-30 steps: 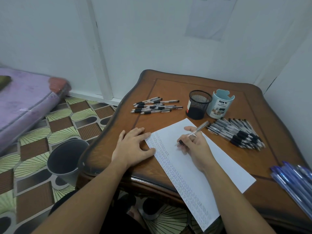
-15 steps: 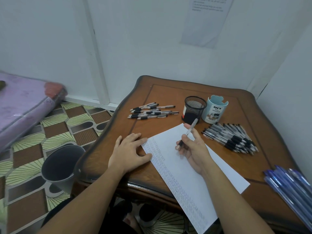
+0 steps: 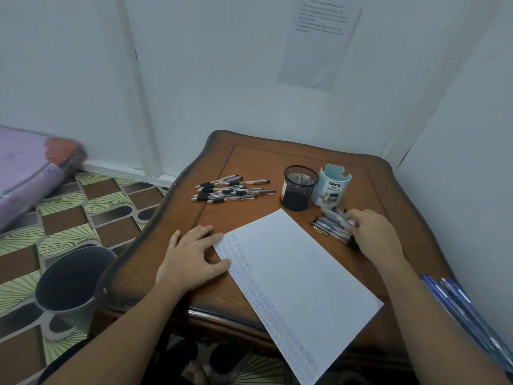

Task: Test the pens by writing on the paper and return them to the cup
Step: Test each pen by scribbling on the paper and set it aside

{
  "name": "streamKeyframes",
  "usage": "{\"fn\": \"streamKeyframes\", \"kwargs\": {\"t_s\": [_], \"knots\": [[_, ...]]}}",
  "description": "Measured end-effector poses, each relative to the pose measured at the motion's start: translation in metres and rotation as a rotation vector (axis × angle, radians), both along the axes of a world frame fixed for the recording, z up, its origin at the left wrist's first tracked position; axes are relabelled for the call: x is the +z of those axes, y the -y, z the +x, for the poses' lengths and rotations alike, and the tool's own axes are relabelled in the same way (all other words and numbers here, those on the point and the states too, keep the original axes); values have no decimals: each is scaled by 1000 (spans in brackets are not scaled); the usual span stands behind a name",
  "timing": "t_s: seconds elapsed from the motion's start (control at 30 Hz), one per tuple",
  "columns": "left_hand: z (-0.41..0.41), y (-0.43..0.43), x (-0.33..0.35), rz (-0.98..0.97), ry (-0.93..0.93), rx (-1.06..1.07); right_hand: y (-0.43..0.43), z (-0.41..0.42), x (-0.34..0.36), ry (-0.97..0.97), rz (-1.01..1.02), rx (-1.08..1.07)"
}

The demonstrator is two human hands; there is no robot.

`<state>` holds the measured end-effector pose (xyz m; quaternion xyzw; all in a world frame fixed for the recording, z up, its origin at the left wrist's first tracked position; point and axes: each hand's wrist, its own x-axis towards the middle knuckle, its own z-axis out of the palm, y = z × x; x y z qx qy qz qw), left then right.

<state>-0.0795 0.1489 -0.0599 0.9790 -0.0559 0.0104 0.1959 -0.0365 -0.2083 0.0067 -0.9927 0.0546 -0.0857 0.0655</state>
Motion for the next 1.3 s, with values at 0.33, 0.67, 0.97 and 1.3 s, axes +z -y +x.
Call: {"fn": "streamKeyframes", "kwargs": {"t_s": [0.33, 0.67, 0.97, 1.3], "knots": [[1, 0, 0, 6, -2, -2, -2, 5, -23, 33, -184, -45], [0, 0, 1, -11, -5, -1, -77, 33, -24, 36, 255, 299], [0, 0, 3, 0, -17, 0, -175, 99, -43, -177, 410, 292], [1, -2, 2, 5, -27, -4, -168, 104, -39, -190, 435, 319]]}}
